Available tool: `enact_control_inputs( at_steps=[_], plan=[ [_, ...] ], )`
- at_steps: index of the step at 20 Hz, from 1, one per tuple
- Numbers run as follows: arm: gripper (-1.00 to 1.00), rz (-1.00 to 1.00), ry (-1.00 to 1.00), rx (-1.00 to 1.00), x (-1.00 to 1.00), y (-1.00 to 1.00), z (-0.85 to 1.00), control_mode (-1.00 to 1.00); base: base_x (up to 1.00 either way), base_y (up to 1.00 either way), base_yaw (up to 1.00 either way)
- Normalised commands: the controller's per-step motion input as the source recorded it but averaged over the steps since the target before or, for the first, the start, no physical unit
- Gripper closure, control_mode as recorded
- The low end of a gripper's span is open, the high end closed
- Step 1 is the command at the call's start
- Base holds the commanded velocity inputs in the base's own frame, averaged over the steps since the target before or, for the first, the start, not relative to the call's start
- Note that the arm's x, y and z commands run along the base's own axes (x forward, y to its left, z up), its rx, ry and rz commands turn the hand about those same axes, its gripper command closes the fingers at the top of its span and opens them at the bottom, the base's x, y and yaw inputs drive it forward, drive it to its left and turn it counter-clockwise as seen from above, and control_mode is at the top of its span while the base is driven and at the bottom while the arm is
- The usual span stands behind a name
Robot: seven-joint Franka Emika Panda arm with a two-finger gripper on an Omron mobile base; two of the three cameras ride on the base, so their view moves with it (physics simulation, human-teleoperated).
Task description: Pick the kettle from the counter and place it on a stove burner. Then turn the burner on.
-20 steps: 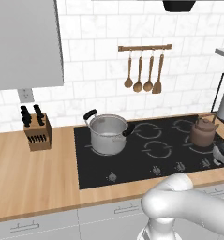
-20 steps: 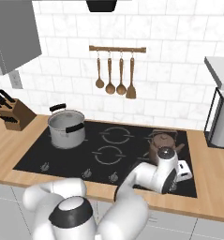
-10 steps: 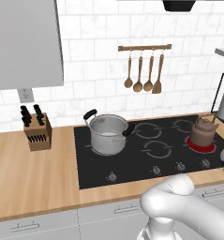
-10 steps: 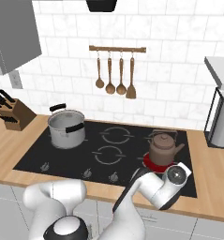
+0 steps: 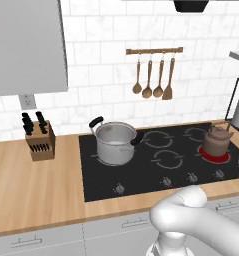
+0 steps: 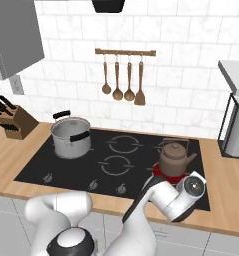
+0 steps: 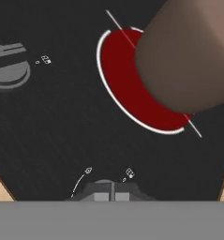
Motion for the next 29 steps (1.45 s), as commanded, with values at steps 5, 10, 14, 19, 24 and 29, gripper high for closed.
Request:
enact_control_inputs(
  at_steps=[5,10,14,19,24,29],
  plan=[
    [-1.0,0.03,-0.02,0.01,0.0,0.0,0.49,-1.0,0.0,0.0,0.0],
    [-1.0,0.01,-0.12,0.07,-0.04,-0.14,0.75,-1.0,0.0,0.0,0.0],
    [-1.0,0.0,-0.15,0.11,-0.64,-0.49,0.84,-1.0,0.0,0.0,0.0],
    [-1.0,0.08,-0.39,0.11,-0.98,-0.1,1.0,-1.0,0.0,0.0,0.0],
    [-1.0,0.11,-0.44,0.0,-0.75,0.4,1.0,-1.0,0.0,0.0,0.0],
    [-1.0,0.15,-0.34,-0.09,-0.73,0.88,1.0,-1.0,0.0,0.0,0.0]
  ],
)
